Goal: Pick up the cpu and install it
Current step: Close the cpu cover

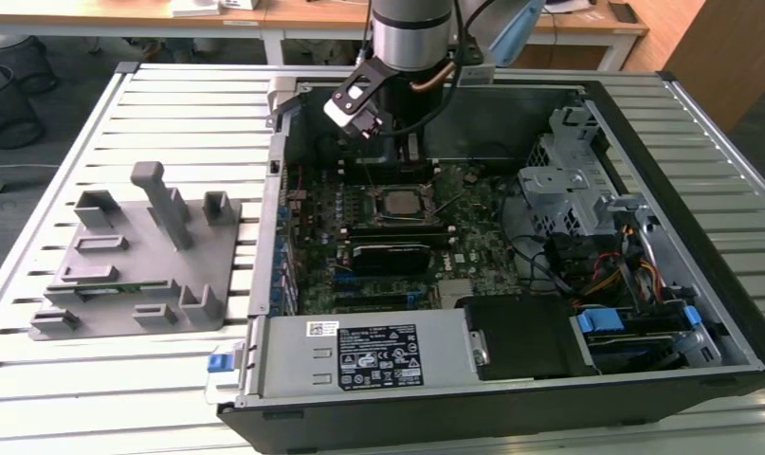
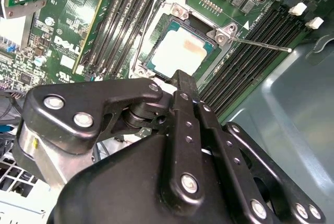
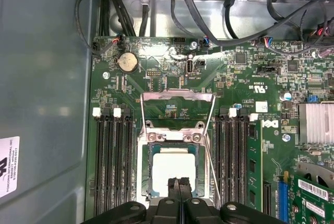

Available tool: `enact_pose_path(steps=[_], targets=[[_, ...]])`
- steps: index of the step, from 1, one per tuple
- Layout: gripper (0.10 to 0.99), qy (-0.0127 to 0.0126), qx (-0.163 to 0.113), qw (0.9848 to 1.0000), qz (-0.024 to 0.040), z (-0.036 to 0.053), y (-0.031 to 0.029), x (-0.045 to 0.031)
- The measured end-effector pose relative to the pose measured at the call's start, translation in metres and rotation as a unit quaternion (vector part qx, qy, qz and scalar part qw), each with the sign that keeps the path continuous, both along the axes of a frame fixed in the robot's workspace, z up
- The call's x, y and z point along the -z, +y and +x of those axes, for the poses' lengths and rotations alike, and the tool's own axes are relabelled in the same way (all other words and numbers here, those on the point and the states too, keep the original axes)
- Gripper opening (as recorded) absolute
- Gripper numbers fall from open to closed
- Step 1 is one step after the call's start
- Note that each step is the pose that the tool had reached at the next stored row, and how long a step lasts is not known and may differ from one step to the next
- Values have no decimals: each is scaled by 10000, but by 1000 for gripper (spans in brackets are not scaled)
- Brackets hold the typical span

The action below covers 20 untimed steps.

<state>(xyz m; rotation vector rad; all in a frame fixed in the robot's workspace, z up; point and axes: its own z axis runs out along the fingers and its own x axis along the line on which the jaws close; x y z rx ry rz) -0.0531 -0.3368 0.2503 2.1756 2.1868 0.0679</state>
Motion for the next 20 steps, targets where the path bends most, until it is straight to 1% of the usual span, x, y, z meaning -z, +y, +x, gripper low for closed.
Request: enact_pose_path(steps=[6, 8, 20], targets=[[106, 0, 0, 10000, 0, 0, 0, -8], [106, 0, 0, 10000, 0, 0, 0, -25], [106, 0, 0, 10000, -1, 0, 0, -52]])
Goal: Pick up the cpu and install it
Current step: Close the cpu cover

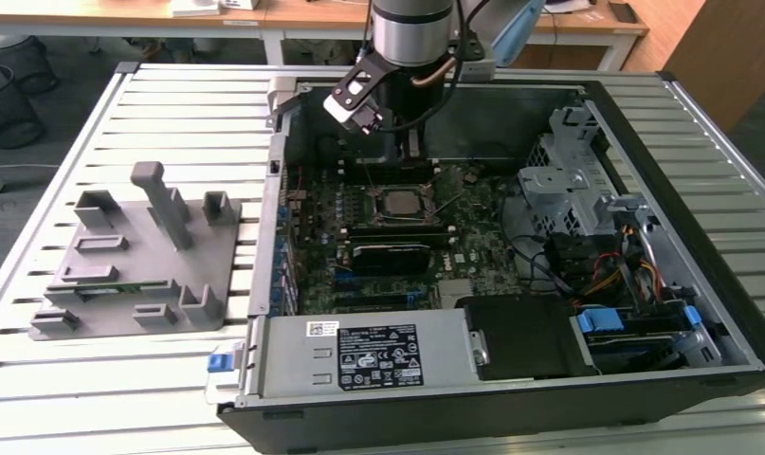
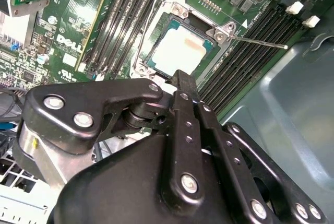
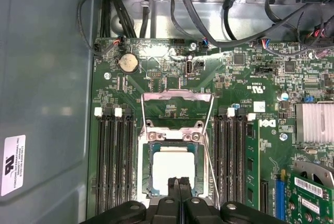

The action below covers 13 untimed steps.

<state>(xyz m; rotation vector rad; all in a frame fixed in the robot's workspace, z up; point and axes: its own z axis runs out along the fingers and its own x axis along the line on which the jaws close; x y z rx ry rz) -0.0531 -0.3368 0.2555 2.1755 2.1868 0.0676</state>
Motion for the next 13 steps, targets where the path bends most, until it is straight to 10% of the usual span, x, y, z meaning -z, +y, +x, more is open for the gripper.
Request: enact_pose_path(steps=[13], targets=[[106, 0, 0, 10000, 6, 0, 0, -21]])
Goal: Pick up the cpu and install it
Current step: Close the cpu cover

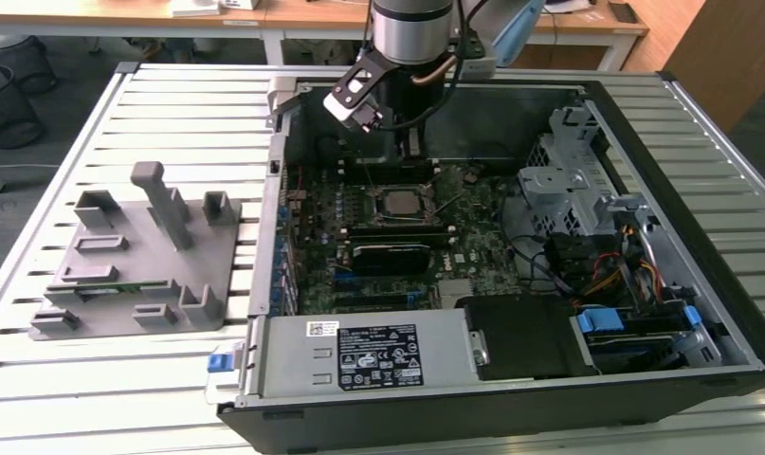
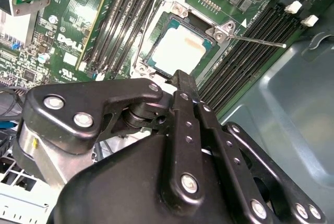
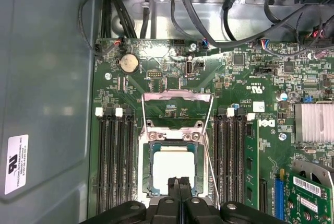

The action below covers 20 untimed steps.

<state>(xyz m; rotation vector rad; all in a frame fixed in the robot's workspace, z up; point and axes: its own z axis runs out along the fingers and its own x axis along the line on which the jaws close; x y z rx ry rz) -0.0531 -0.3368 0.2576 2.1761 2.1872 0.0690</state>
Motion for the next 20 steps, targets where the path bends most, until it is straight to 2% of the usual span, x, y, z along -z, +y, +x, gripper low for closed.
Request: enact_pose_path(steps=[20], targets=[[106, 0, 0, 10000, 0, 0, 1, -65]])
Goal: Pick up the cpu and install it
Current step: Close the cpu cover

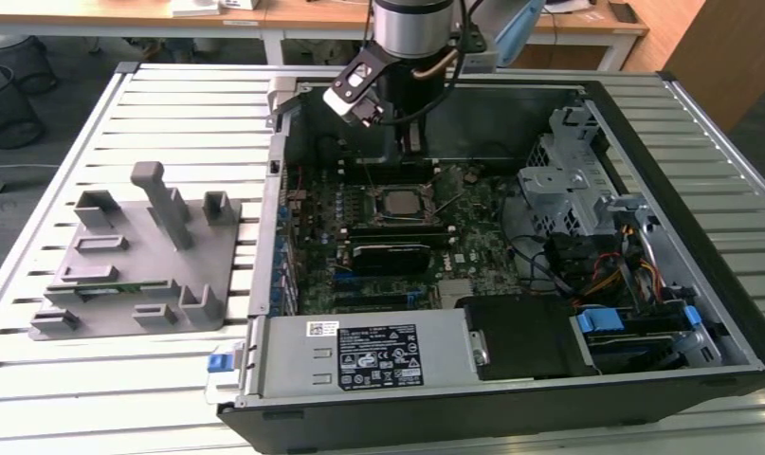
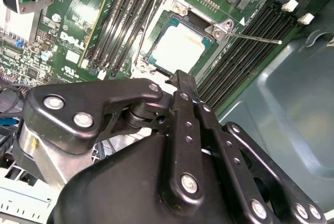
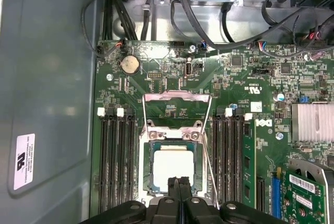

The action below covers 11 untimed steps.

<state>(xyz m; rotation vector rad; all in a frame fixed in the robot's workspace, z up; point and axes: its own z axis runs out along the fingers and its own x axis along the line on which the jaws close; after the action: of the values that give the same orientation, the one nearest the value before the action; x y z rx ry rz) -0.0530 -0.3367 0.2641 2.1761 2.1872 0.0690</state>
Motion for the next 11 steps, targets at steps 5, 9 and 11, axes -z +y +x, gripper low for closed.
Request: enact_pose_path(steps=[5, 9, 11], targets=[[106, 1, 0, 10000, -1, 0, 0, -24], [106, 0, 0, 10000, -2, 0, 0, -95], [106, 0, 0, 10000, -1, 0, 0, -141]])
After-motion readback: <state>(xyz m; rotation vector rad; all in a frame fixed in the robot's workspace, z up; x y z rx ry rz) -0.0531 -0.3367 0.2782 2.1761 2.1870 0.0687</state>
